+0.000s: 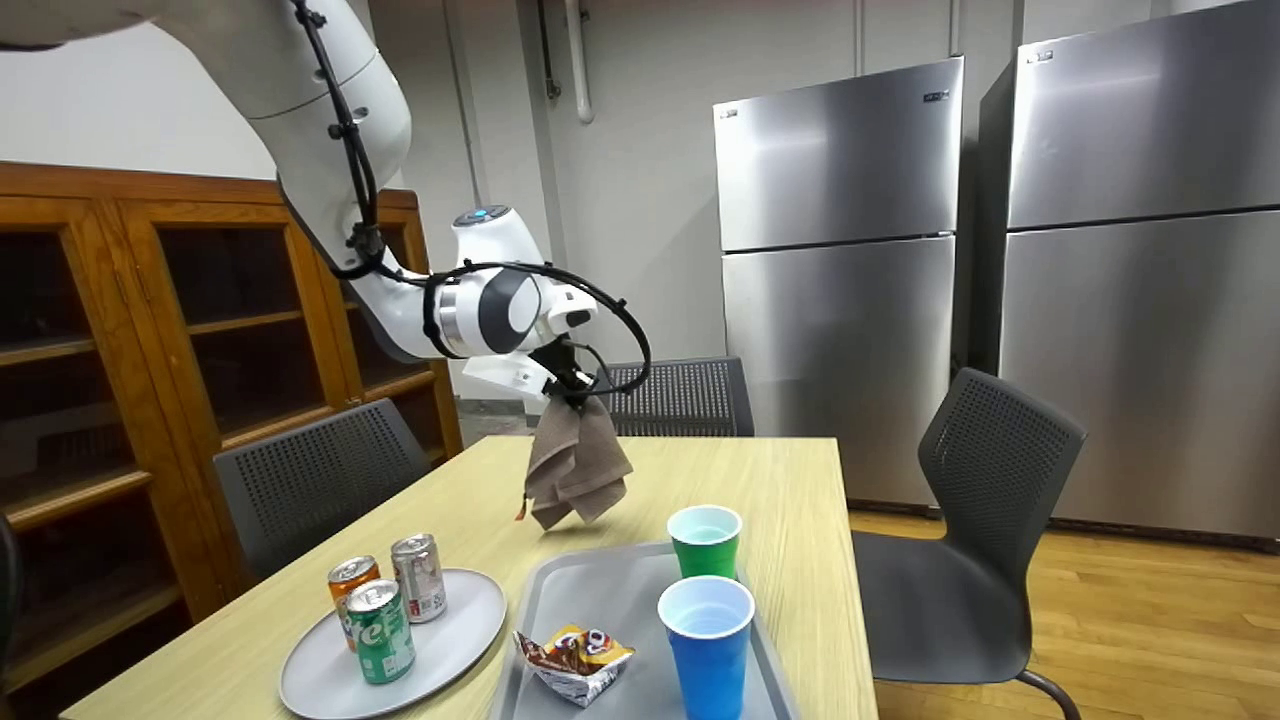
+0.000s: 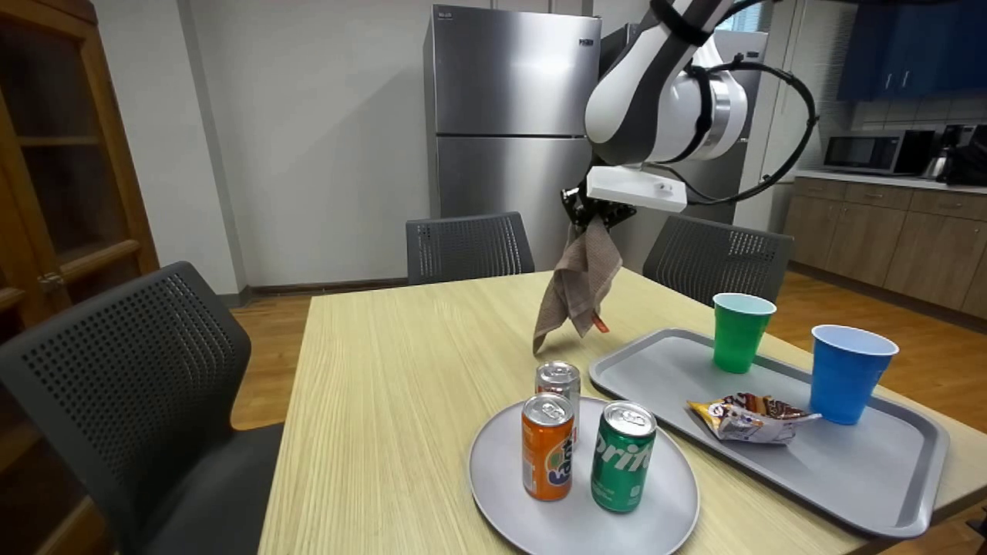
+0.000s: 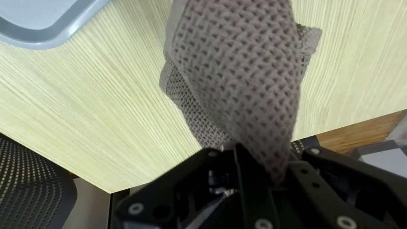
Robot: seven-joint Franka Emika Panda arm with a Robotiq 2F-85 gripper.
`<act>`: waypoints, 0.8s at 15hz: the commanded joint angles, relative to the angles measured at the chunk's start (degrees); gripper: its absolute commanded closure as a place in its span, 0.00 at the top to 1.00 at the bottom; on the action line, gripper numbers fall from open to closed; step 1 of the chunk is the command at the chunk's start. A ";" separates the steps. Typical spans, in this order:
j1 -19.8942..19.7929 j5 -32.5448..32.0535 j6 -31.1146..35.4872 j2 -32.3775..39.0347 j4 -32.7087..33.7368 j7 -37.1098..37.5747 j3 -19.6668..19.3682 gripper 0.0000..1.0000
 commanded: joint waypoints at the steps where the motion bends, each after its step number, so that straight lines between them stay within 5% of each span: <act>1: 0.50 0.32 -0.13 4.12 4.78 0.98 0.34 0.01; 12: 2.07 1.18 -0.90 14.14 12.13 2.20 -0.72 0.01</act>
